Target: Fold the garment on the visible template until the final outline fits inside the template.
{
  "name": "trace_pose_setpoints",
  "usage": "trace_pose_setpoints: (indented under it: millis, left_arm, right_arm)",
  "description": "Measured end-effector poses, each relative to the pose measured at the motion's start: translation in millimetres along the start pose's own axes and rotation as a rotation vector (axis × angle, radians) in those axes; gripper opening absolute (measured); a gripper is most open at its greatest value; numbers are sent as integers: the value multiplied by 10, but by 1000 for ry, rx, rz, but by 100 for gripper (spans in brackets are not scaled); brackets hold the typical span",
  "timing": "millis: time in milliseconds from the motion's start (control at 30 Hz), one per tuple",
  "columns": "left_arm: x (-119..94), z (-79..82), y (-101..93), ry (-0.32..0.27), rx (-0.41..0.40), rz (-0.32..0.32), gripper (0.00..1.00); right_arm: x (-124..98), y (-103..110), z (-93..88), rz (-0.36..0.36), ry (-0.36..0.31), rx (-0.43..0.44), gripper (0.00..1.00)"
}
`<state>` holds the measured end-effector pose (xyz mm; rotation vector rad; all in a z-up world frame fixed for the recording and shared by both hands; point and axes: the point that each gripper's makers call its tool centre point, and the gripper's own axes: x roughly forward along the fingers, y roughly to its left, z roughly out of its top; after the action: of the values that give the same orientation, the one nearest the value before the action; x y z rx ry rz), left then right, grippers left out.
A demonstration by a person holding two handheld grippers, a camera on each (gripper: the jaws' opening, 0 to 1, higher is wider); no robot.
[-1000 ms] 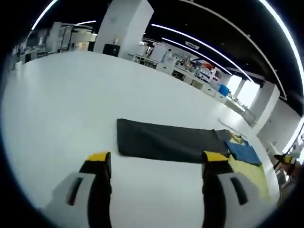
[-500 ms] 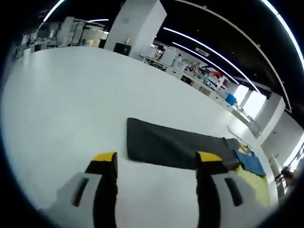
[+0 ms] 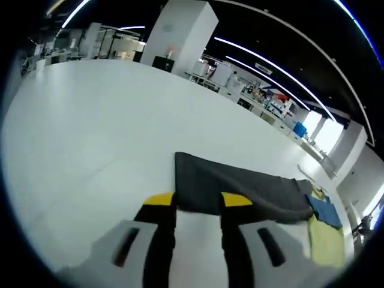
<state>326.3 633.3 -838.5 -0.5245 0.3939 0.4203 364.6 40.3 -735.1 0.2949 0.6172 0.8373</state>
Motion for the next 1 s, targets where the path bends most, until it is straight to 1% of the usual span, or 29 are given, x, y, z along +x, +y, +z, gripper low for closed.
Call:
trace_pose_setpoints:
  millis: [33,133,200,267,367,433,500,600,633,667,733,800,900,967,1000]
  left_arm:
    - [-4,-1,7,1,-10,6,17]
    - [29,6,110,0,-39,28,10]
    - [16,-16,101,12,-88,28,5]
    - [-8,-15,81,16,-76,24,1]
    - [-55,-21,48,15,-83,15,0]
    - [-37,-13,30,11,-94,8,0]
    - [-39,34,10,2,-103,-5,0]
    - [-51,167,-153,-14,-126,-70,0]
    - [-57,230,-234,-26,-118,-102,0]
    - [-53,251,-252,-30,-113,-110,0]
    - [-63,352,-416,-37,-90,-169,0]
    - [-106,445,-620,-44,-64,-227,0]
    - [-98,537,-827,-28,-5,-281,0]
    - [-84,631,-954,-32,6,-310,0]
    - [-93,697,-1050,-42,0,-330,0]
  right_arm:
    - [0,-8,2,-2,0,0,91]
    - [-9,-38,-6,-6,2,5,91]
    - [-15,-57,-14,-7,4,5,91]
    - [-18,-63,-20,-9,7,7,91]
    - [-18,-45,-13,-8,1,10,91]
    - [-14,-52,-13,-7,1,14,91]
    - [-11,-53,-15,-5,2,12,91]
    - [-4,-23,-11,-3,0,9,91]
    - [-7,-56,-2,-3,-1,11,91]
    - [-7,-67,-2,-5,-1,10,91]
    - [0,-42,-6,-3,-3,12,90]
    - [7,-6,-11,-2,-5,17,90]
    - [8,-15,-1,4,-12,21,90]
    - [10,-14,6,7,-17,24,90]
    - [9,-8,10,9,-20,23,90]
